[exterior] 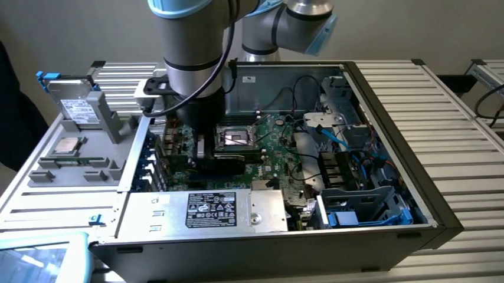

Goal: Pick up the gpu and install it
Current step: 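Insert the gpu into the slot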

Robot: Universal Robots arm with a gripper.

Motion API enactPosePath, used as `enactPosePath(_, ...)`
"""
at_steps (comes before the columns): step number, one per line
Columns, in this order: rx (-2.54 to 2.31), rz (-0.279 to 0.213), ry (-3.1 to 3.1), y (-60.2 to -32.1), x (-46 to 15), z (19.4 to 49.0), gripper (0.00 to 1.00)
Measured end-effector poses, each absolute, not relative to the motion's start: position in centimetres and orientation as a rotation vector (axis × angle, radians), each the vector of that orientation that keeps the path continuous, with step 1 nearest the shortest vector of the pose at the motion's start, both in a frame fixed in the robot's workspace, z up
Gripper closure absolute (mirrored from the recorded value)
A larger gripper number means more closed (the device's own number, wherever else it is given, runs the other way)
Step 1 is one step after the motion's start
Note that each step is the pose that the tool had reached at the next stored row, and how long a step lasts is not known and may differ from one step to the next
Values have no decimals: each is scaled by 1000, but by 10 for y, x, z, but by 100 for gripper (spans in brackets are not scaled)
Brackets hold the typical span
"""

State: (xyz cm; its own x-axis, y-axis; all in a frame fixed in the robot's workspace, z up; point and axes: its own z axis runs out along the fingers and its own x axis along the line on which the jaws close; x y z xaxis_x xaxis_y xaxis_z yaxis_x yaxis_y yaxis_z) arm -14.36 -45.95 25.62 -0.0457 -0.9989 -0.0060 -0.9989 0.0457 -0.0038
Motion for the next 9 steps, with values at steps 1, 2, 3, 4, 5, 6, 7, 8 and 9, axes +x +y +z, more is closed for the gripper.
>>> enactPosePath(1, -2165, 2, 2267, -460, -144, 256, 72)
enactPosePath(2, -2165, 2, 2267, -460, -144, 256, 72)
enactPosePath(3, -2165, 2, 2267, -460, -144, 256, 72)
enactPosePath(4, -2165, 2, 2267, -460, -144, 256, 72)
enactPosePath(5, -2165, 2, 2267, -460, -144, 256, 72)
enactPosePath(6, -2165, 2, 2267, -460, -144, 256, 72)
enactPosePath(7, -2165, 2, 2267, -460, -144, 256, 72)
enactPosePath(8, -2165, 2, 2267, -460, -144, 256, 72)
enactPosePath(9, -2165, 2, 2267, -460, -144, 256, 72)
